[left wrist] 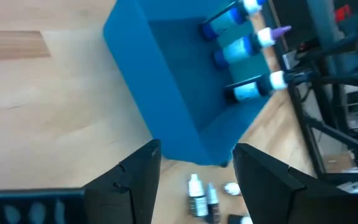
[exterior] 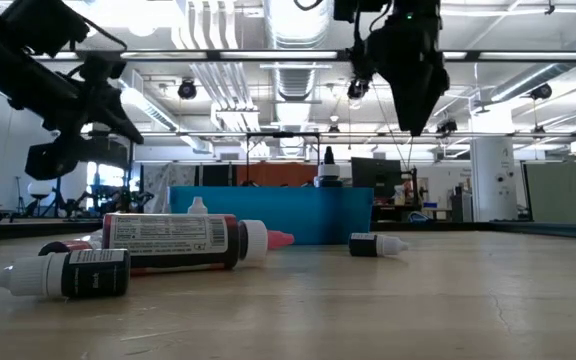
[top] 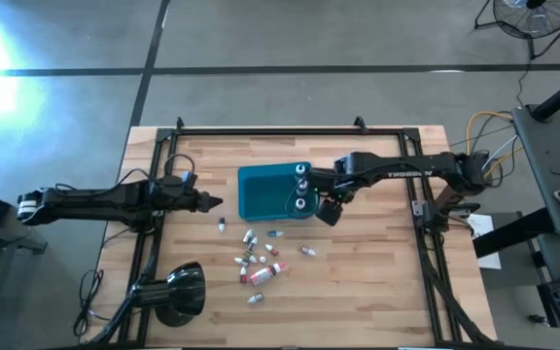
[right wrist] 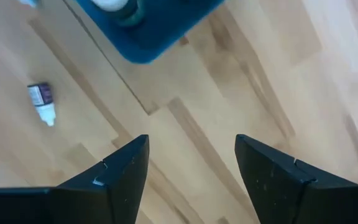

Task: Pick & Place food coloring
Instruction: Put the large pink food coloring bottle into the blue bin

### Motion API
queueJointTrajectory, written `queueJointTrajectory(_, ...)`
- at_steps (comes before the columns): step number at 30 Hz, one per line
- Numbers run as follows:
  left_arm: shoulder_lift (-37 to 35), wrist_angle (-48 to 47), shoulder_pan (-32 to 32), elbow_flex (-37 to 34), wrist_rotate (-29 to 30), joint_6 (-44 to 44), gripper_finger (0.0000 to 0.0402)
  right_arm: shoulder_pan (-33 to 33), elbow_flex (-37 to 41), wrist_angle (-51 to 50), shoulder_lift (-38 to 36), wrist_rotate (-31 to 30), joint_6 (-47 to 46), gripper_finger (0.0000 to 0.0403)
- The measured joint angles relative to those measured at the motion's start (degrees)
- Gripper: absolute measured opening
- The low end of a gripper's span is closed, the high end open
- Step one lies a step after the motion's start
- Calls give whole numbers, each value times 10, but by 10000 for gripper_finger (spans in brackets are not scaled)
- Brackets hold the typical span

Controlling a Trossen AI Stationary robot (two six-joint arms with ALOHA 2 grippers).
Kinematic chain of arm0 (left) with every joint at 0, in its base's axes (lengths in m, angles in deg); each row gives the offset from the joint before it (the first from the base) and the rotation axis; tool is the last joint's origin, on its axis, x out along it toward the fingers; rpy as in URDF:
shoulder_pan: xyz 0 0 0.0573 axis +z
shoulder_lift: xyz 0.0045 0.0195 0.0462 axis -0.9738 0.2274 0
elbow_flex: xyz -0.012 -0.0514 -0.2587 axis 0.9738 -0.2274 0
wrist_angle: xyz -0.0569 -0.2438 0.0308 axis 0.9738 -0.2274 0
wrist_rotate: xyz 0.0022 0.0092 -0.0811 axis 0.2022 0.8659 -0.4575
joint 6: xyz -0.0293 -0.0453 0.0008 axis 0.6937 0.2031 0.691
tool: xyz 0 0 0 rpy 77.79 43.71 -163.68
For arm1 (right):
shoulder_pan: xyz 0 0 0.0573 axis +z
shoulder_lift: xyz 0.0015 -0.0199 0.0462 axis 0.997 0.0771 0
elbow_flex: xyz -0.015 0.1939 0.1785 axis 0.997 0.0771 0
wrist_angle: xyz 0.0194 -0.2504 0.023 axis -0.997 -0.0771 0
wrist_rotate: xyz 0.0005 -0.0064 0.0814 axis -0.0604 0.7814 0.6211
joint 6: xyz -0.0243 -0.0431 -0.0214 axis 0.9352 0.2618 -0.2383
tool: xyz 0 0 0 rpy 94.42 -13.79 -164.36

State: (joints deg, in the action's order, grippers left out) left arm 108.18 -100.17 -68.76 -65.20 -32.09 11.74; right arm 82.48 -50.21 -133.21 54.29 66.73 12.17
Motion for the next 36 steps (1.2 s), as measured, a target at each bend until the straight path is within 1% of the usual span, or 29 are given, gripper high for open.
queueJointTrajectory(5,2,12,0,-1,9,36,178,18,26,1,-8,0,-13,233)
queueJointTrajectory(8,-1,57,0,-1,7,26,178,30,32,2,-13,0,-13,231)
queueJointTrajectory(11,-1,111,-1,-1,-44,-22,178,46,37,7,-15,-2,-13,230)
queueJointTrajectory(14,3,106,-7,12,-124,-73,178,68,43,23,-17,-7,-12,230)
queueJointTrajectory(16,5,82,-14,21,-157,-97,178,88,49,53,-17,-6,-3,230)
queueJointTrajectory(19,5,48,-23,29,-167,-123,178,124,67,126,-16,-5,56,230)
queueJointTrajectory(23,5,40,-27,30,-167,-122,178,166,108,227,-14,-2,213,230)
queueJointTrajectory(26,5,36,-27,30,-167,-120,178,189,136,318,-6,-3,291,230)
queueJointTrajectory(30,5,35,-27,30,-167,-121,178,203,148,402,29,-4,339,230)
queueJointTrajectory(33,5,31,-27,30,-167,-119,178,205,141,455,64,-4,346,228)
queueJointTrajectory(36,5,26,-27,29,-167,-119,178,205,119,488,101,-4,346,226)
